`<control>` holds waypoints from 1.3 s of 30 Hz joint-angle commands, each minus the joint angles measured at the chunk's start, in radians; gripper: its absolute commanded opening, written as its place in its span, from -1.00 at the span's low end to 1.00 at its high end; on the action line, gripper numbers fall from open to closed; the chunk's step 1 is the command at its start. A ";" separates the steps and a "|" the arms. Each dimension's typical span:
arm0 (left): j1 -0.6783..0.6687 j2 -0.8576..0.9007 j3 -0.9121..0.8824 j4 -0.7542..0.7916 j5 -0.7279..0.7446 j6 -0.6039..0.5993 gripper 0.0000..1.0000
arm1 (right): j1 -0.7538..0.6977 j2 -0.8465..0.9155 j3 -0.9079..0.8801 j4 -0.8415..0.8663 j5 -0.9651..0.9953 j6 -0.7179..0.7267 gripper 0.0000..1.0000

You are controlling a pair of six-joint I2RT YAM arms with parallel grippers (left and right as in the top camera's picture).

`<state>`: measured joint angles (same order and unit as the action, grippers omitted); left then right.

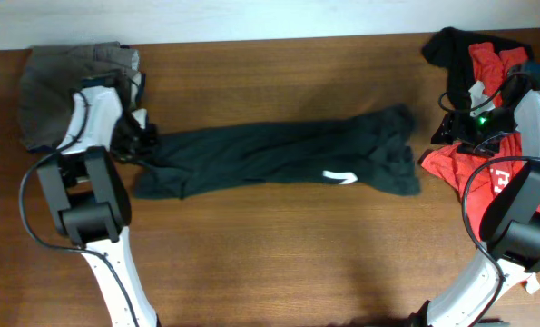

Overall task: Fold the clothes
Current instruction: 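Grasp the left end of the folded strip with the left gripper, then fold the left end rightward toward the center with the left gripper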

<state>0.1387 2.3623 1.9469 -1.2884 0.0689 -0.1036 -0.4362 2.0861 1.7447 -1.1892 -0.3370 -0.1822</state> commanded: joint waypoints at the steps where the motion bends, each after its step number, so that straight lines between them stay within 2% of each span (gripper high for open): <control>1: -0.003 -0.034 0.099 -0.009 -0.073 -0.015 -0.99 | -0.002 -0.015 0.017 -0.001 0.005 0.007 0.39; 8: -0.079 -0.098 0.158 -0.019 -0.049 -0.016 -0.99 | -0.002 -0.015 0.017 0.000 0.006 0.007 0.39; 24: -0.390 -0.100 0.168 0.032 -0.020 -0.040 -0.99 | -0.002 -0.015 0.017 -0.001 0.005 0.007 0.39; 39: -0.496 -0.100 0.214 0.058 0.018 -0.061 -0.99 | 0.000 -0.015 0.017 -0.008 0.005 0.007 0.39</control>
<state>-0.3435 2.2944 2.1174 -1.2354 0.0608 -0.1516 -0.4362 2.0861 1.7447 -1.1919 -0.3370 -0.1818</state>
